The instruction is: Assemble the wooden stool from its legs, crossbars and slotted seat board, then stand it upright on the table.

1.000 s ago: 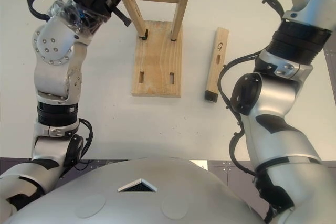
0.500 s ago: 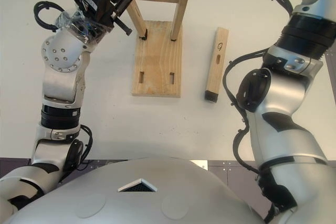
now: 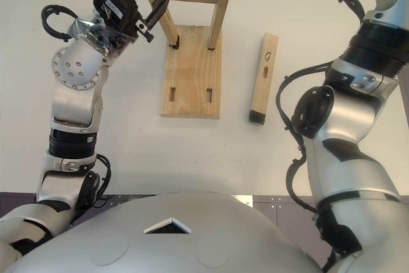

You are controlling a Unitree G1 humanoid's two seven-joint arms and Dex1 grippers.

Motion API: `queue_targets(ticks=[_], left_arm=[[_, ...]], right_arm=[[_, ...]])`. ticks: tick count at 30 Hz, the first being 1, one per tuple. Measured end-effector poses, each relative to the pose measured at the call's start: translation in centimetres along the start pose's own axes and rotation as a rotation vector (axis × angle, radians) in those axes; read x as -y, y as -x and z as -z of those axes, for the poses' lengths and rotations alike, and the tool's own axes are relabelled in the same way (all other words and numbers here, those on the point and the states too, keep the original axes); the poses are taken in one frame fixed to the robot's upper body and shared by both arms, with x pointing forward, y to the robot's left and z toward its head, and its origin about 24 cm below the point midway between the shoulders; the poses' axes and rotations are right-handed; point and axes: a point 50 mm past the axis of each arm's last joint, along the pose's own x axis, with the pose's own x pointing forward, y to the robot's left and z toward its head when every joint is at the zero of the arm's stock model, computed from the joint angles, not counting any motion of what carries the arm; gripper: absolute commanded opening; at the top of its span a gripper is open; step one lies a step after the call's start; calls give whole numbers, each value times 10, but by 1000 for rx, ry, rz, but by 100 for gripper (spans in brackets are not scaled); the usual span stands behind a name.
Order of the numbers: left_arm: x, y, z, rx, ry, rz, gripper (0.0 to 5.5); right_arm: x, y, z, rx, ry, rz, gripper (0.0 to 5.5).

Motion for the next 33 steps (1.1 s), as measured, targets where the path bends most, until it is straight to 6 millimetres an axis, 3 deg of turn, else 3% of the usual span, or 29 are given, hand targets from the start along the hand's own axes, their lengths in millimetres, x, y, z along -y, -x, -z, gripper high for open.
queue_targets(ticks=[6, 9, 15, 23, 26, 33], left_arm=[[-17, 26, 35, -195, 9, -17, 268], [-28, 38, 52, -278, 33, -59, 268], [-35, 46, 62, -314, 73, -102, 268], [-30, 54, 69, -337, 109, -92, 268], [-30, 56, 73, -352, 121, -86, 268], [-27, 59, 82, -381, 146, -73, 268]], right_arm=[[-14, 30, -27, 65, 196, -124, 213], [-18, 50, -30, 32, 261, -201, 213], [-11, 76, -3, -154, 394, -233, 212], [4, 107, 56, -356, 409, -179, 211], [13, 117, 62, -353, 414, -122, 211], [23, 117, 70, -314, 416, -102, 211]])
